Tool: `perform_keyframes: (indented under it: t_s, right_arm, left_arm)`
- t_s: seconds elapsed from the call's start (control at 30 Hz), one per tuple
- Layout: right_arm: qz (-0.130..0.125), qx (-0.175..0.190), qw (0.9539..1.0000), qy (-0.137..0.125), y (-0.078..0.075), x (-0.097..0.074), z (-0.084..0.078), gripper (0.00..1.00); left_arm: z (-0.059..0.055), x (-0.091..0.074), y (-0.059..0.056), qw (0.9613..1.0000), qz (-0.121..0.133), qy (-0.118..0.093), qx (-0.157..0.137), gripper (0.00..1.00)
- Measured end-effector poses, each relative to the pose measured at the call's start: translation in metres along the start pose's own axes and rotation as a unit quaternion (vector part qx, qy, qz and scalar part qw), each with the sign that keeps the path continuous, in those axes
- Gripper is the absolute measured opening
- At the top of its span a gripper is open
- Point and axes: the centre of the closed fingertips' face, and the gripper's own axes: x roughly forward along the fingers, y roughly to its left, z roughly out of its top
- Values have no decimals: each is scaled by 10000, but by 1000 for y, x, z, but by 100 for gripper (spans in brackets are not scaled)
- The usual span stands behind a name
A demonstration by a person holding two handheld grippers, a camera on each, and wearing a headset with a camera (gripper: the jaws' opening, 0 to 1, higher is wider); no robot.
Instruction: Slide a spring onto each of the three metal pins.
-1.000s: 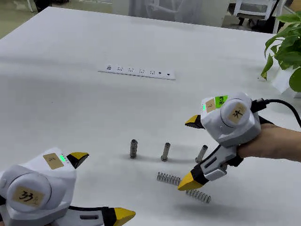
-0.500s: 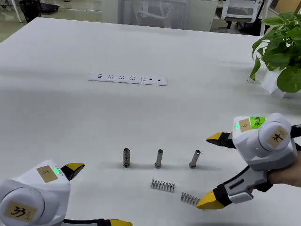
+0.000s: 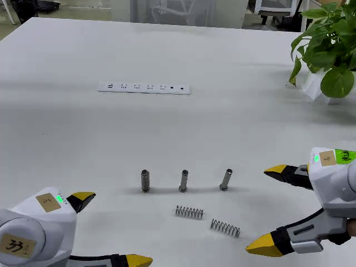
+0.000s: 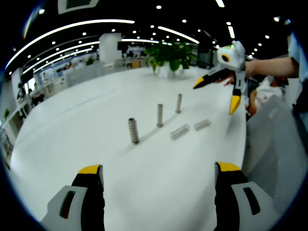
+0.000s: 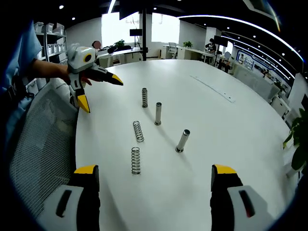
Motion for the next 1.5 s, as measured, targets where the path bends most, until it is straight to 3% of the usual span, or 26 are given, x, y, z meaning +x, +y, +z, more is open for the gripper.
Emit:
perform_keyframes:
  t_s: [0.5, 0.9, 1.23, 1.5]
  right_arm:
    - [-315, 305, 9990, -126, 2, -19, -15, 98]
    - [-432, 462, 9978, -219, 3, -22, -15, 96]
    - [-500, 546, 9971, -195, 4, -29, -26, 95]
    - [-526, 639, 9965, -151, 2, -33, -35, 94]
  left_arm:
    - [-4, 1, -2, 9999, -80, 70, 72, 96]
    - [4, 9, -7, 9996, -237, 0, 183, 92]
    - [17, 33, -25, 9958, -685, 48, 608, 83]
    - [26, 59, -38, 9924, -973, 57, 754, 72]
